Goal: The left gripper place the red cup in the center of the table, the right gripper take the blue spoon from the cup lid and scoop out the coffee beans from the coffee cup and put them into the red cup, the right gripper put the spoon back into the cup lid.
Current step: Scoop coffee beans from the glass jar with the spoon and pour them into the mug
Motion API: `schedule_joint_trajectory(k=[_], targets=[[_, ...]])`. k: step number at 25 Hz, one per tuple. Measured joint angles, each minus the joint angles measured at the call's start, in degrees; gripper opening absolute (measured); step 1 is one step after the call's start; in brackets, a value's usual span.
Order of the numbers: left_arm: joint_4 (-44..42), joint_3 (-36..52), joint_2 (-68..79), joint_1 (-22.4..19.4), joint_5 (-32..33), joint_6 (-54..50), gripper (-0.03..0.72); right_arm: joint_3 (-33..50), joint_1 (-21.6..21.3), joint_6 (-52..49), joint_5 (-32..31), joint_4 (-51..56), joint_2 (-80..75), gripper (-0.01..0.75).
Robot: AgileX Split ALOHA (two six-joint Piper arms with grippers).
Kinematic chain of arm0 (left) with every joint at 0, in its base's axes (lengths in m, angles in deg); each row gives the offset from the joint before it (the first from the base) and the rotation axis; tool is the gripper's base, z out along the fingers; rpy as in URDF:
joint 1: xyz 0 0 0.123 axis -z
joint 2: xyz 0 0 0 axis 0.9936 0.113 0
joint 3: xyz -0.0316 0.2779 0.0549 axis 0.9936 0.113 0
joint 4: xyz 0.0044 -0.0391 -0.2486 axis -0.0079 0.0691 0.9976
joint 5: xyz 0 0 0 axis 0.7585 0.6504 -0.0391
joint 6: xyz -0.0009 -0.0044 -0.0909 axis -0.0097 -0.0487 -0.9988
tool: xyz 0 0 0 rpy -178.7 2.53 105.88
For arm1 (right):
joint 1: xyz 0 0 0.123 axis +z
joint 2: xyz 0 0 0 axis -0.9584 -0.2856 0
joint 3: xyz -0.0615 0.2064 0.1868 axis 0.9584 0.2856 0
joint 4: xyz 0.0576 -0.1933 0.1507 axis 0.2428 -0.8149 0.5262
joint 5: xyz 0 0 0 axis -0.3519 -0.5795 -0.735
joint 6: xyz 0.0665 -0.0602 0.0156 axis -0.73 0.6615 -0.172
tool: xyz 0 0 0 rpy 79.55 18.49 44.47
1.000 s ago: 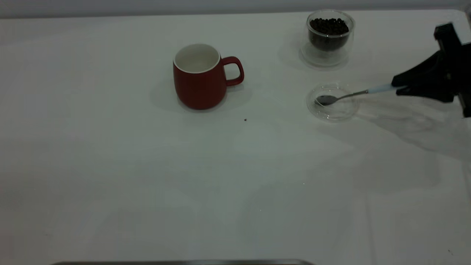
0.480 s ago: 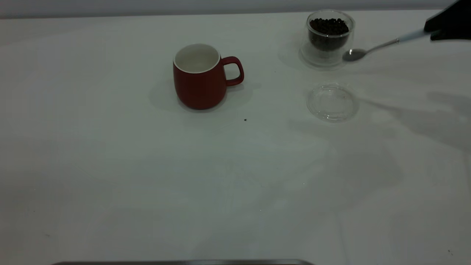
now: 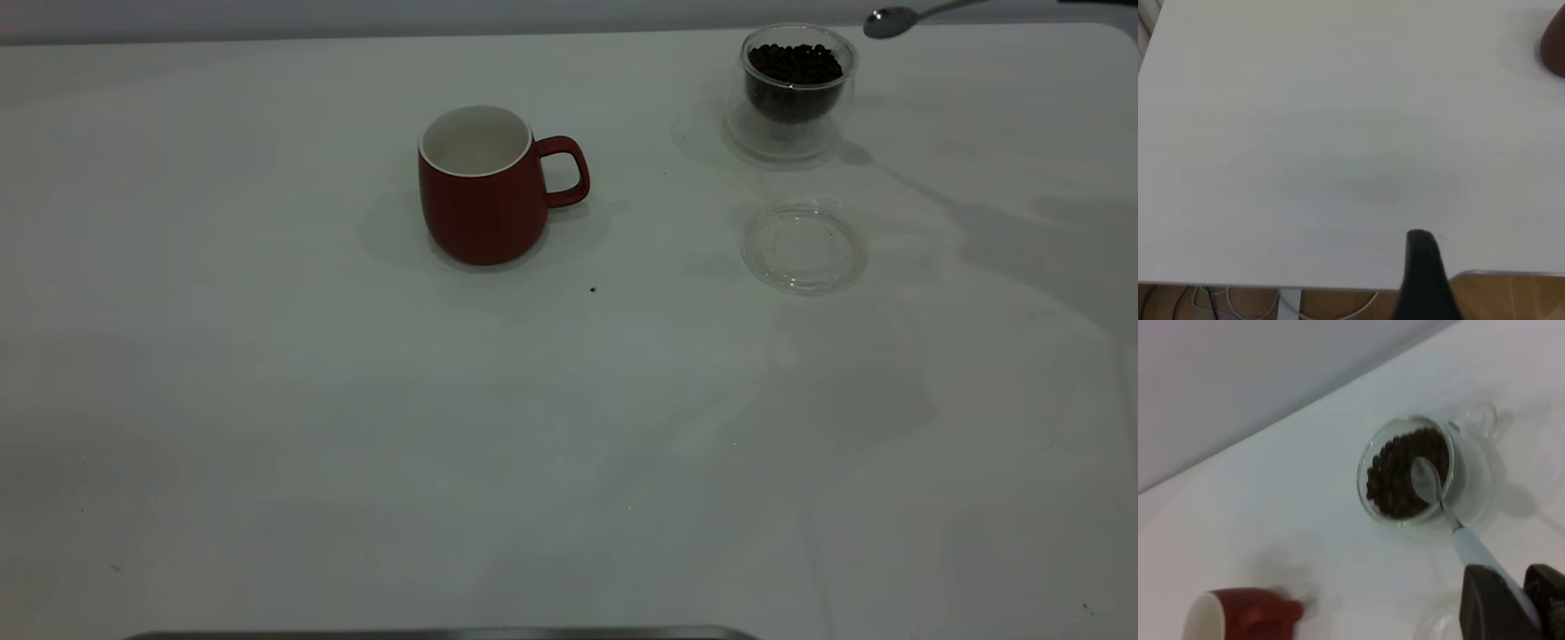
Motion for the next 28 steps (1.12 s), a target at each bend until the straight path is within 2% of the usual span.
schedule_joint_trajectory(k=[9, 17, 28], targets=[[0.0, 0.0, 0.0, 0.0, 0.0, 0.0, 0.586, -6.1, 7.2, 2.2, 11.2, 0.4, -1.1, 0.110], [0.0, 0.0, 0.0, 0.0, 0.0, -0.1, 0.586, -10.5, 9.7, 2.6, 12.3, 0.4, -7.8, 0.110], [0.0, 0.0, 0.0, 0.0, 0.0, -0.1, 0.586, -15.1, 9.8, 2.5, 11.7, 0.0, -14.1, 0.110]])
